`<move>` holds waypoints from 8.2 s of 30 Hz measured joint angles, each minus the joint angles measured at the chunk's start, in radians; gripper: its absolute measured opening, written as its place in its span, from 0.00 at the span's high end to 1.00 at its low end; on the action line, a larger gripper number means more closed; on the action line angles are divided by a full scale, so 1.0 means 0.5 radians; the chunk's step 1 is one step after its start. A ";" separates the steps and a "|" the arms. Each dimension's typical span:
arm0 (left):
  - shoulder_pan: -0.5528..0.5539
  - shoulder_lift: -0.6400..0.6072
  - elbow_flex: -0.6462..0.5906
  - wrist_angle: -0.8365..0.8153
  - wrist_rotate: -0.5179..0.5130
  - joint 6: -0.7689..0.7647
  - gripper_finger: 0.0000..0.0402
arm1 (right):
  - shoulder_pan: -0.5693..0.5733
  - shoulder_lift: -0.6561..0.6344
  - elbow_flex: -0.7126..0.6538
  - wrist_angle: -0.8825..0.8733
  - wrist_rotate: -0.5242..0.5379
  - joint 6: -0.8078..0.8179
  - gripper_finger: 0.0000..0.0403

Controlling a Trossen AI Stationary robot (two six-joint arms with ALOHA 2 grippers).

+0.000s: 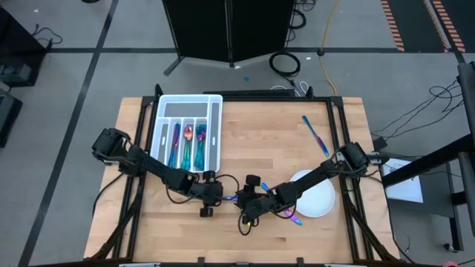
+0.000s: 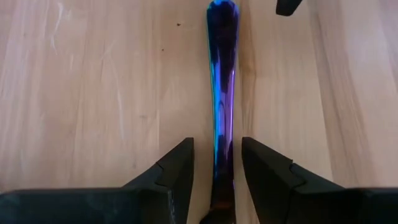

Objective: Sort silverware
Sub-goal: Put the iridescent knife into the white silverware tray

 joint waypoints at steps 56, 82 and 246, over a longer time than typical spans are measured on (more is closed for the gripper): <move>-0.032 0.021 0.177 -0.270 -0.091 0.174 0.88 | -0.080 -0.003 -0.355 0.499 -0.253 0.294 0.53; -0.112 0.015 0.188 -0.319 -0.316 0.177 0.88 | -0.081 0.142 -0.350 0.648 -0.184 0.346 0.80; 0.136 -2.042 -1.352 1.969 -0.537 0.501 0.50 | -0.039 -1.212 -1.008 1.640 0.582 -0.767 1.00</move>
